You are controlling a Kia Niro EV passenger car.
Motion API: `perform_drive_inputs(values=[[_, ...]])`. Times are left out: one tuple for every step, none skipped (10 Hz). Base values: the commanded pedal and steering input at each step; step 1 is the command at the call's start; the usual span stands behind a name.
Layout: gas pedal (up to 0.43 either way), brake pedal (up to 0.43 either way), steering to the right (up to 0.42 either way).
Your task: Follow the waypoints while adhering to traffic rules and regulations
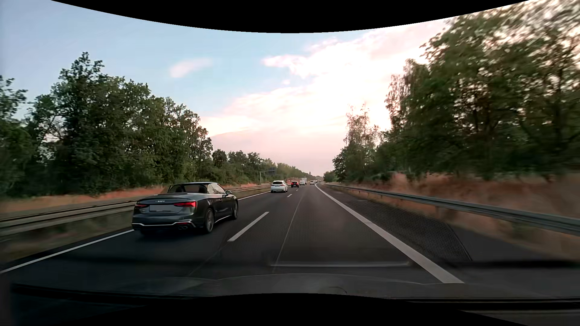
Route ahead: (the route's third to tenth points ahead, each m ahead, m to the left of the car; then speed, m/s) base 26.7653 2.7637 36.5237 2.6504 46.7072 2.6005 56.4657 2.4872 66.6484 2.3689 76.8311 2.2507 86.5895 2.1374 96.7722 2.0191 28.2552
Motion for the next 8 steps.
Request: perform_drive_inputs(values=[[0.138,0.000,0.000],[0.138,0.000,0.000],[0.138,0.000,0.000],[0.138,0.000,0.000],[0.138,0.000,0.000],[0.138,0.000,0.000],[0.138,0.000,0.000],[0.138,0.000,0.000]])
